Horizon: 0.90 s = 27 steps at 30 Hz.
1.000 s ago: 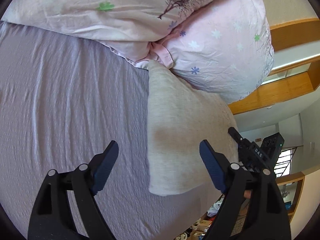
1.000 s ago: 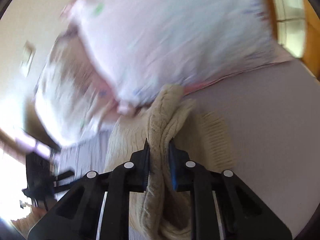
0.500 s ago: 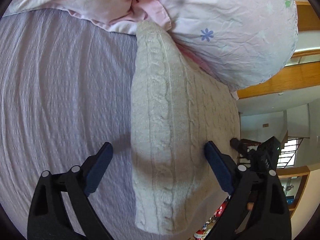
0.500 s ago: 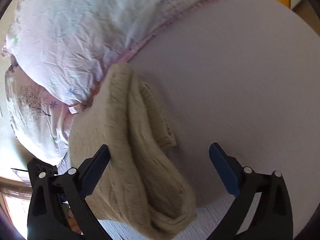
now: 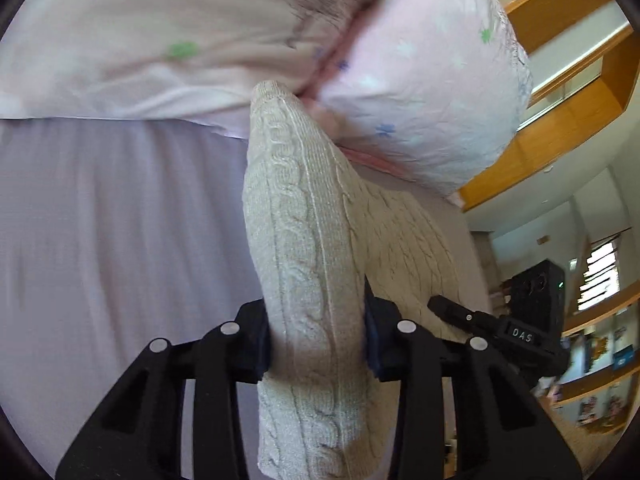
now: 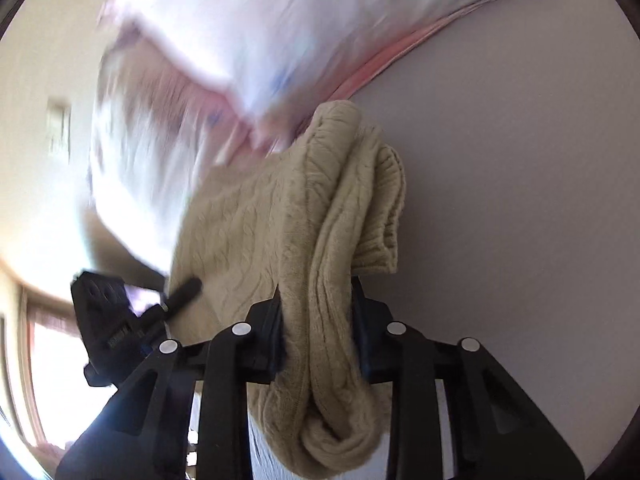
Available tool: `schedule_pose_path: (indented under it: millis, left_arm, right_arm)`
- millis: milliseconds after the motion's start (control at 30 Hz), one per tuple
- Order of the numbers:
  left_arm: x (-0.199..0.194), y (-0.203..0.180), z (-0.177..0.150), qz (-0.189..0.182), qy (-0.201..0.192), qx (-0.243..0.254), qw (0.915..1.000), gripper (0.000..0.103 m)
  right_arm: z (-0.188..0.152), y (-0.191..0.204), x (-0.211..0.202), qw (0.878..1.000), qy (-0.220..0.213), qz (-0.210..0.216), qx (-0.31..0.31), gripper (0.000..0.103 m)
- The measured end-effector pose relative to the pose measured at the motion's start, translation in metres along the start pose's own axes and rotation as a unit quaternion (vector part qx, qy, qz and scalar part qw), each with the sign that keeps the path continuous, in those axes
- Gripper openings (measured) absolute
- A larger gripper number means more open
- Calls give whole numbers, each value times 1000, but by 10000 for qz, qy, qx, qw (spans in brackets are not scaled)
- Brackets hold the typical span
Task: Fold small clothes
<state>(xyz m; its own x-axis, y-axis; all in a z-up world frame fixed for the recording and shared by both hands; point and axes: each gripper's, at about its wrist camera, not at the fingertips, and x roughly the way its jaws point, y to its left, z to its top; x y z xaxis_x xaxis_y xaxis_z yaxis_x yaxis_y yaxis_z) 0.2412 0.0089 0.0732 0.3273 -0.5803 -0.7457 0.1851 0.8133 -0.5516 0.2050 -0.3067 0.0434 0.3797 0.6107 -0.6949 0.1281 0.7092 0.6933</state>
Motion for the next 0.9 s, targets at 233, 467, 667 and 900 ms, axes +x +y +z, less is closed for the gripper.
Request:
schedule_pose_path:
  millis: [233,467,667,900]
  left_arm:
    - [-60,43,-38,1174,-312,-136,9925,69]
    - [-77,22,-58,1657,-433,79,9852,97]
    - [-68,18,-89,2359,-79,45,9717,101]
    - [-39,24,-116,2238,479,-316,9730,101]
  right_arm:
    - [4,30,-28,9951,-877,-408,-206,69]
    - [-5,62,37,9876,-42,-1245,-955,10]
    - [10,42,36,9843,-459,-1704,-84,11]
    - [-28,83,0,9626,-990,-2326,-971,94]
